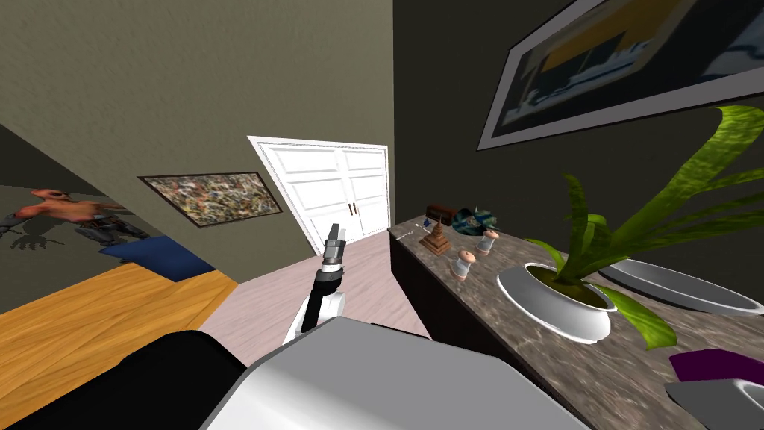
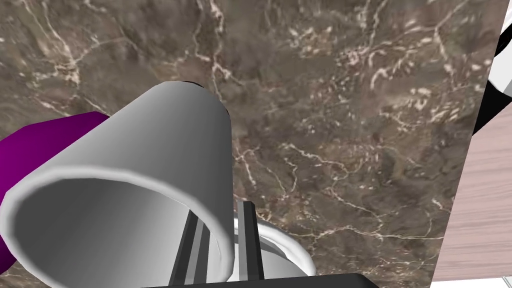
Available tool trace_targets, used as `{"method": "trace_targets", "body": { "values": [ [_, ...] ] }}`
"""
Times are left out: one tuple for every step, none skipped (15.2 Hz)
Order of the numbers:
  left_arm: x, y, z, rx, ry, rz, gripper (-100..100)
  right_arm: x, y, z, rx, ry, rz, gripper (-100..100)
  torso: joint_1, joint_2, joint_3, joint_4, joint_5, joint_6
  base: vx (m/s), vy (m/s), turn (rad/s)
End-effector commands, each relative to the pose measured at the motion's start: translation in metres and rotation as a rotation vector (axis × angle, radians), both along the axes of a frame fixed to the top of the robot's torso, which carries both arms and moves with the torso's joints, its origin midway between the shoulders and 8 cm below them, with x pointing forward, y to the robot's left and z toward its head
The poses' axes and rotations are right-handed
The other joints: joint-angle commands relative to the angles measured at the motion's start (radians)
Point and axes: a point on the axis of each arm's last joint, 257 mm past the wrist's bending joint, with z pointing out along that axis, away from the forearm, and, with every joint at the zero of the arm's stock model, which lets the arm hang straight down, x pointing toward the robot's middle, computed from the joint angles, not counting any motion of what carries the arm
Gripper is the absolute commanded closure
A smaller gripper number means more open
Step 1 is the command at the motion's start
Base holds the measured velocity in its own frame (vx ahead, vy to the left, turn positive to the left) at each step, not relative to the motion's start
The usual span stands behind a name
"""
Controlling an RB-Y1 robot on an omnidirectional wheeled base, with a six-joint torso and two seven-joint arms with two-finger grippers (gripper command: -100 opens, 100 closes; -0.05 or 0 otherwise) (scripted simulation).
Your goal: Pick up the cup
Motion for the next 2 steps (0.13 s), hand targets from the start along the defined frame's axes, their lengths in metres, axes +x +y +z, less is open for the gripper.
{"method": "trace_targets", "body": {
  "values": [
    [0.0,0.0,0.0,0.0,0.0,0.0,0,0.0072,-0.0031,0.0075,-0.001,0.003,0.01,100,0.0,0.0,0.0,0.0,0.0,0.0,-0.012,0.02,-0.028],
    [0.0,0.0,0.0,0.0,0.0,0.0,0,0.0029,-0.0021,0.0029,-0.003,0.0,0.004,100,0.0,0.0,0.0,0.0,0.0,0.0,-0.008,0.013,-0.016]
  ]
}}
